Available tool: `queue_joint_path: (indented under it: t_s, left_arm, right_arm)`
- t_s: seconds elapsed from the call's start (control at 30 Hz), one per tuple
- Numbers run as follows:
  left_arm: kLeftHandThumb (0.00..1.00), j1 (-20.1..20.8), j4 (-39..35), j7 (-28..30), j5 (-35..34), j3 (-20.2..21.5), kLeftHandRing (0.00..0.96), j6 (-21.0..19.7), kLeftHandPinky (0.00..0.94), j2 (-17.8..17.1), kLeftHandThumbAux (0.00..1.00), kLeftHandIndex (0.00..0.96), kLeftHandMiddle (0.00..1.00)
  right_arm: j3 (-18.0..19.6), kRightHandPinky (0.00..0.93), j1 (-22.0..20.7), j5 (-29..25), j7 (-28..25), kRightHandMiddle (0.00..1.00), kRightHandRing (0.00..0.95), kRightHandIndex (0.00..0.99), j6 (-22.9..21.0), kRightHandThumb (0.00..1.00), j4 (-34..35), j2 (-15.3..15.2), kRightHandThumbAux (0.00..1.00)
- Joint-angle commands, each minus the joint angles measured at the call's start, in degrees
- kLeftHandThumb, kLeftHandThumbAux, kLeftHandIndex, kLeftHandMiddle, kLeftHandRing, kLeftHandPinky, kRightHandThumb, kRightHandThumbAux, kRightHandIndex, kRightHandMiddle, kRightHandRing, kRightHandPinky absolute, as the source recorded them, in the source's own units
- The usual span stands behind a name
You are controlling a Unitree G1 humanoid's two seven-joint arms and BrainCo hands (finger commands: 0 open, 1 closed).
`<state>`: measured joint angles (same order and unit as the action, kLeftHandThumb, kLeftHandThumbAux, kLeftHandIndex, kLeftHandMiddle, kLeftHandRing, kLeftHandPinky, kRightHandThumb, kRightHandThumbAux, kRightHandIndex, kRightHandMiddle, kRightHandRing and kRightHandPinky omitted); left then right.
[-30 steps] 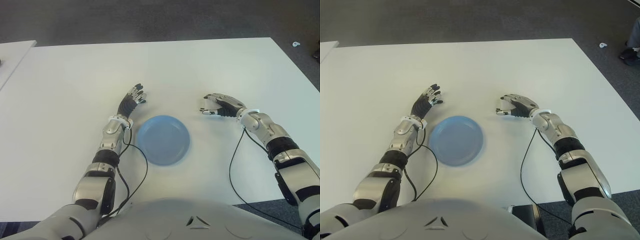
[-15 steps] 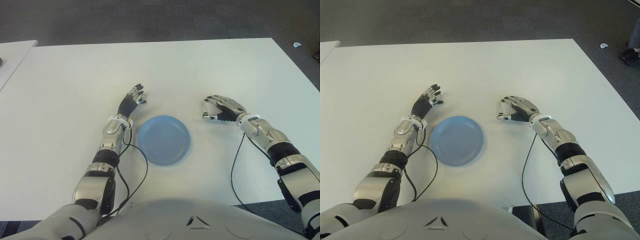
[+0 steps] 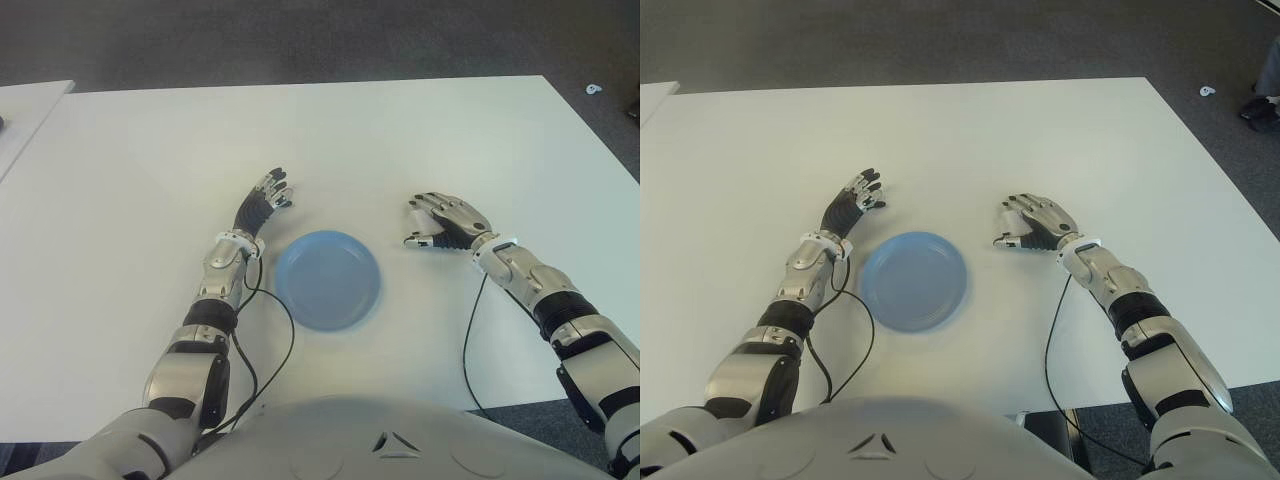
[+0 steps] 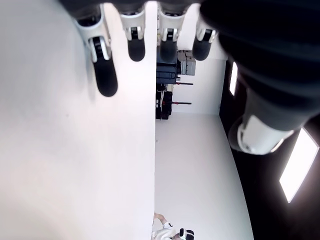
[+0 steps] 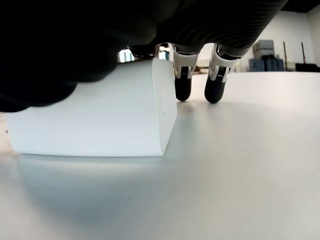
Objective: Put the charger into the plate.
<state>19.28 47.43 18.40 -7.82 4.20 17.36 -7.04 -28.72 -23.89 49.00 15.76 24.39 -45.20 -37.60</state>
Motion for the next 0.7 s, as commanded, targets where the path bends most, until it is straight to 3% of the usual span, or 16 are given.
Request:
queue_joint_path:
  t_s: [0.03, 0.7]
  left_arm:
    - [0.095, -2.4, 2.5, 0.6, 0.8, -0.2, 0.023, -2.7, 0.071, -0.4, 0.639, 0.003, 0.020]
    - [0.127, -2.3, 2.6, 1.7, -0.2, 1.1, 0.038, -2.9, 0.089, 0.1, 0.635, 0.020, 0.033]
  right_arm:
    - [-2.3, 0.000, 1.8, 2.8, 1.6, 0.000, 0.000, 0.000, -1.6, 0.292, -2.0, -0.3, 0.111]
    - [-7.8, 0.000, -0.9, 4.8, 12.0, 0.000, 0.000, 0.000, -0.8, 0.270, -12.4, 1.6, 0.148]
